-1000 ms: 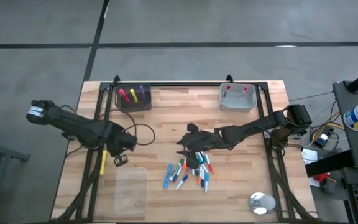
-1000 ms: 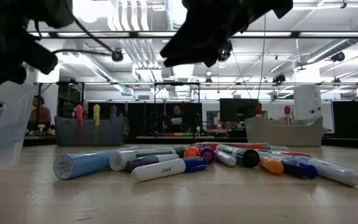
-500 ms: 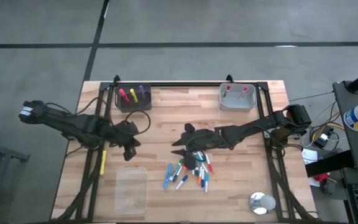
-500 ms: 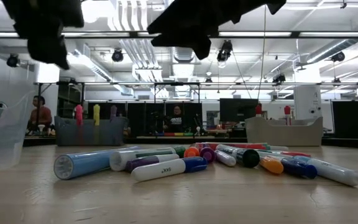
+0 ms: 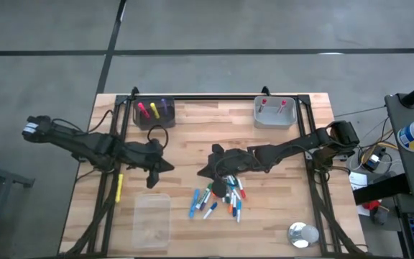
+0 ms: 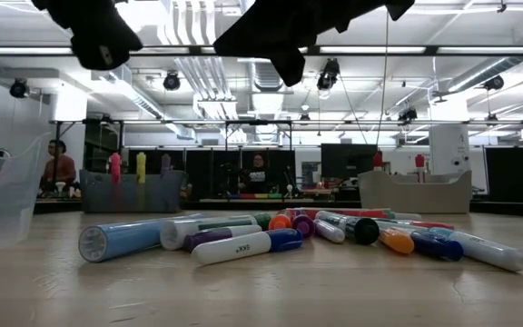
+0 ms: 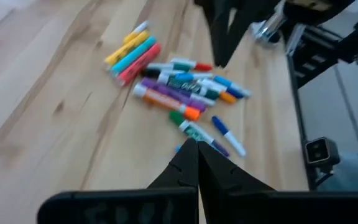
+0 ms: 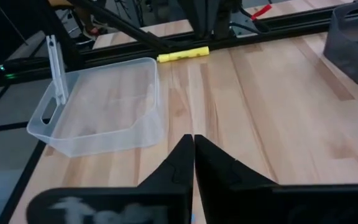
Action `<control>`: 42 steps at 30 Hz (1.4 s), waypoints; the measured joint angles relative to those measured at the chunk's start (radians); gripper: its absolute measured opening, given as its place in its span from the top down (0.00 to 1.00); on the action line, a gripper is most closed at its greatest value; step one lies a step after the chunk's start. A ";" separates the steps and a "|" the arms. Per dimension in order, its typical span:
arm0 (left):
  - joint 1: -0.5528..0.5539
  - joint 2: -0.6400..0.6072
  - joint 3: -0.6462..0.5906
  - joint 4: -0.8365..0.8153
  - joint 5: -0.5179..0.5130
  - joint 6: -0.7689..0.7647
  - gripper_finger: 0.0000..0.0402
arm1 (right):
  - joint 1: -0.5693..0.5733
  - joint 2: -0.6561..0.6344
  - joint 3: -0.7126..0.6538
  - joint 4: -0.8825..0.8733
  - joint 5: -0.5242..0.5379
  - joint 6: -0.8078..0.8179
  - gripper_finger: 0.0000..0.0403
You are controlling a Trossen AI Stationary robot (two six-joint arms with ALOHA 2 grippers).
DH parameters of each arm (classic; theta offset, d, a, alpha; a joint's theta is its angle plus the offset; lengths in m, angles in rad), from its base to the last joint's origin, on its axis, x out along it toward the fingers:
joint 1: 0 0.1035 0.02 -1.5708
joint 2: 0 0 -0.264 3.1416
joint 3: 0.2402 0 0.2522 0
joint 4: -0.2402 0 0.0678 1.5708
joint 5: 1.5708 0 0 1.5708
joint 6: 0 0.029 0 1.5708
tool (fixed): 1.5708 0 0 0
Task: Pick & Place Markers
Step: Put the yellow highlighter pen into the black bin
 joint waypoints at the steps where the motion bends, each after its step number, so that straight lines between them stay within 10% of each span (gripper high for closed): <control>1: -0.004 0.000 0.000 0.016 0.000 0.004 1.00 | 0.000 0.000 0.000 0.003 0.000 0.001 0.98; 18: -0.069 -0.045 -0.173 0.628 0.126 0.095 1.00 | -0.004 0.000 0.000 0.063 -0.058 -0.020 0.98; 29: -0.114 -0.108 -0.204 0.654 0.219 0.096 1.00 | -0.004 0.013 0.000 0.089 -0.055 -0.016 0.98; 42: -0.164 -0.114 -0.069 -0.149 0.278 -0.193 1.00 | -0.004 0.132 0.020 0.083 -0.073 -0.030 0.98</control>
